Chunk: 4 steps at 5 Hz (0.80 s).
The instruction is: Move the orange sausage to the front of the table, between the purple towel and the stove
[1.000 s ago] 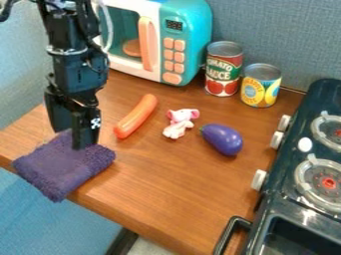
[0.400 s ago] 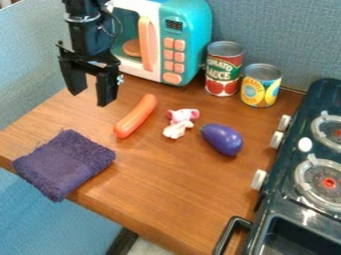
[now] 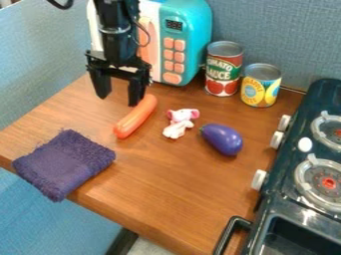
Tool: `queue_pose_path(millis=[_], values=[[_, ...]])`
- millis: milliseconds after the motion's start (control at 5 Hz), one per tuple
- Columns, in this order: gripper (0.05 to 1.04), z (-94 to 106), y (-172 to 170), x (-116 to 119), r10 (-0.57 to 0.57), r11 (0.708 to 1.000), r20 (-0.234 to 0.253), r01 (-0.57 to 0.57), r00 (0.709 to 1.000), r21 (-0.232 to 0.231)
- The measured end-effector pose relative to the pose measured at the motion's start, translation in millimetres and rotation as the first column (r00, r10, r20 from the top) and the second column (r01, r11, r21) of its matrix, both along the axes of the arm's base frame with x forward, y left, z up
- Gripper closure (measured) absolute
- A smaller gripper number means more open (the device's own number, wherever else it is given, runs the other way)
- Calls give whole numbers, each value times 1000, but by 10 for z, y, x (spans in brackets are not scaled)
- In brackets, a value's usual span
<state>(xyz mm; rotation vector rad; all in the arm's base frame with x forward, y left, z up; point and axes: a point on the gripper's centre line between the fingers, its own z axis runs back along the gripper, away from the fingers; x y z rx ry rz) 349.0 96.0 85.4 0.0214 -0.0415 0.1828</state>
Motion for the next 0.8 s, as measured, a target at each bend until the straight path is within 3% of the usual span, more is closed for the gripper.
queue_pose_path(millis=[200, 800], values=[[83, -124, -10, 153, 8, 1000, -26, -8, 1000, 6], [83, -448, 22, 211, 13, 993, -162, 6, 987, 118]])
